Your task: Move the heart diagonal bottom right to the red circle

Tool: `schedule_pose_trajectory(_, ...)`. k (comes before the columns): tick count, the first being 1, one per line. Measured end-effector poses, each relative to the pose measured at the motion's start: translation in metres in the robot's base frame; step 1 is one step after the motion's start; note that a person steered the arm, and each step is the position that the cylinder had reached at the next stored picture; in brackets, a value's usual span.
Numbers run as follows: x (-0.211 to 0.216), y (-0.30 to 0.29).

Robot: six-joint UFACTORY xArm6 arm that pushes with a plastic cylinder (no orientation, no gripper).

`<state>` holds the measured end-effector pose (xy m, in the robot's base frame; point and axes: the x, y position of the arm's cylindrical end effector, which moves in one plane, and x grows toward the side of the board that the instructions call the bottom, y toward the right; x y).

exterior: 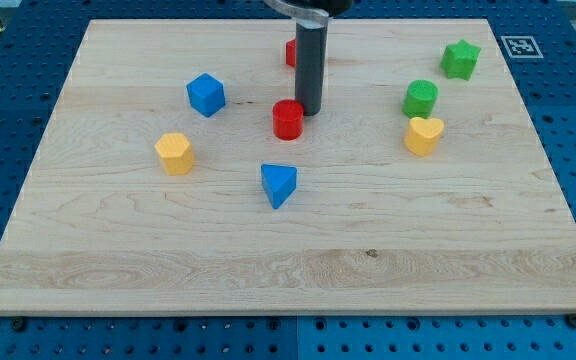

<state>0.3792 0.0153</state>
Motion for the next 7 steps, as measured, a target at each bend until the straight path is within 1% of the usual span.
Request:
schedule_pose_trajectory(1, 0.0, 0.008)
schedule_pose_trajectory(2, -0.011, 0.056)
schedule_pose_trajectory(3, -0.011, 0.097)
schedule_pose_trajectory(4, -0.011, 0.12)
schedule_pose_trajectory(5, 0.003, 0.131)
schedule_pose_trajectory(7, 0.045, 0.14)
